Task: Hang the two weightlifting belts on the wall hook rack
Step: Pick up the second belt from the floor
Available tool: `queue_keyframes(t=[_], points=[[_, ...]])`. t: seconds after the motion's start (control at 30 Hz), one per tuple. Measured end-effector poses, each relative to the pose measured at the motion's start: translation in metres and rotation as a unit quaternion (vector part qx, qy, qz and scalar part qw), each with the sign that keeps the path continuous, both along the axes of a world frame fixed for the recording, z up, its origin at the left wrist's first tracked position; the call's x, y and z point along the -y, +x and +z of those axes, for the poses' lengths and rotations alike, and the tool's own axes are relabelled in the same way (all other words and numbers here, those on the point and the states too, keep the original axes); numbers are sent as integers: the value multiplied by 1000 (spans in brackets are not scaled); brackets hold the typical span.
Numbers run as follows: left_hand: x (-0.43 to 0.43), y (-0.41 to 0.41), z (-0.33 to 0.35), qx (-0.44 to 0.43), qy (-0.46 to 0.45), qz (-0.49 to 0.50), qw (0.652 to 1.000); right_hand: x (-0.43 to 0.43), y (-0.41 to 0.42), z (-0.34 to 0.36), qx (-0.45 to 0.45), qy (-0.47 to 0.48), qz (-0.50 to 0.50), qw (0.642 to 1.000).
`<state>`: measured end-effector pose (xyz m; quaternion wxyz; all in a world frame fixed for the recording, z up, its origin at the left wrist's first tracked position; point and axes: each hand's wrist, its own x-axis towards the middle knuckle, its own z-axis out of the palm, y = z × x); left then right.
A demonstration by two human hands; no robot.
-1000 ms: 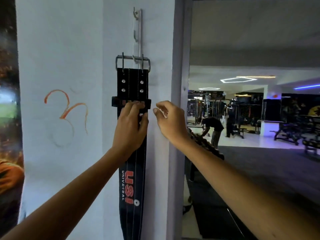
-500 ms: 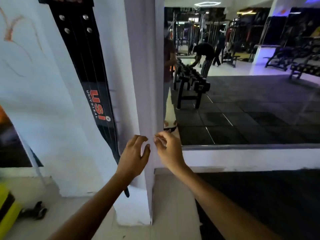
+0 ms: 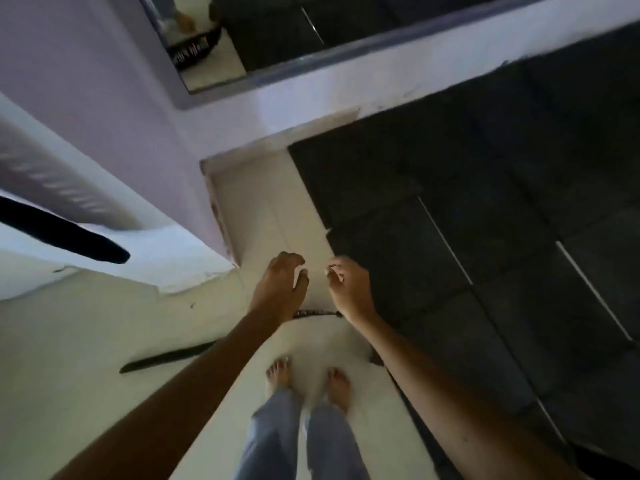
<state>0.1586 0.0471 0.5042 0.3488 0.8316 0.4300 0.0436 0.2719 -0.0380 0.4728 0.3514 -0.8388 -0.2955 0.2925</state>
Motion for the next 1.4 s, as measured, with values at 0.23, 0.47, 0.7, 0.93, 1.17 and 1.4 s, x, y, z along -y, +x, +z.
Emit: queue_keyframes(t=[0.23,0.47,0.7,0.93,1.17,1.4], points=[[54,17,-212,-99,-103,-125,982,81,14,-219,-162,-213,-149,952],[90,52,-403,-172,-124,-247,946,123,8,-395,-489,-122,-509,698],[102,93,-542,-173,5,-424,889,143,38,-517,-508,-7,-665,548],[107,77,-569,-148,0,-403,903,140,28,-538,-315,-179,-577,731],[84,62,-489,-178,-240,-170,939,139,13,-442,-466,121,-613,626],[38,99,-311,-15,-289,-20,957,103,30,-273,-459,173,-337,804]])
